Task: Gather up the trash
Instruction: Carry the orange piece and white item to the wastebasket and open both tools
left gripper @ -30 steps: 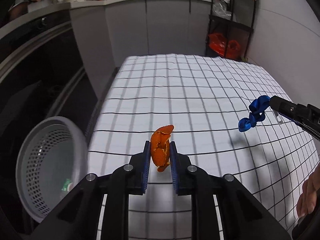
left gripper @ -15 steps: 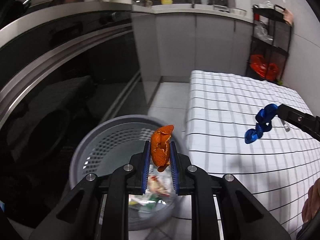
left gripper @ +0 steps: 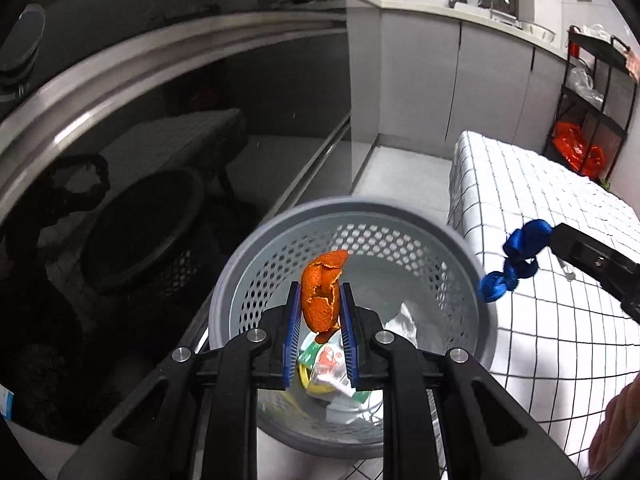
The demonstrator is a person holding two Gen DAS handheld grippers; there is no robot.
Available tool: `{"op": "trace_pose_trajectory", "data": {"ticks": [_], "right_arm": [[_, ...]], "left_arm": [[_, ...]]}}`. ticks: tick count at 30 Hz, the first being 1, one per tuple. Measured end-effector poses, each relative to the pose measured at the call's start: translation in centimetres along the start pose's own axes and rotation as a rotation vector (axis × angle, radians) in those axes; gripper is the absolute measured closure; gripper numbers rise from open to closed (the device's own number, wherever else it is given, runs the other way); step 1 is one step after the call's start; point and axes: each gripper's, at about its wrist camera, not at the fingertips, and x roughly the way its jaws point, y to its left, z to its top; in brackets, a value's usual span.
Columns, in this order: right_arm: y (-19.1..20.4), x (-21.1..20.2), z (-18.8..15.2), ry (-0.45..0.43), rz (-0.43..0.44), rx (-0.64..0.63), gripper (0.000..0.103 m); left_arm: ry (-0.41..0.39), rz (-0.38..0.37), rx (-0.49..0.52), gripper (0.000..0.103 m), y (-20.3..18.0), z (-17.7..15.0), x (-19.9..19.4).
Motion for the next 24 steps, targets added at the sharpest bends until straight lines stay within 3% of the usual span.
{"op": "trace_pose_trajectory", "data": {"ticks": [12,24], "right_arm": [[2.8,4.0,-1.1,0.08,0.004,-0.069,0.079],[3.6,4.8,-1.5,0.084,-0.041,-0.134,0.079]], "left_arm": [[0.043,0.019,-0.034,0.083,2.2,-0.3,0.9],[0.032,0.036,-0.034,0.08,2.8,-0.5,0.7]]}}
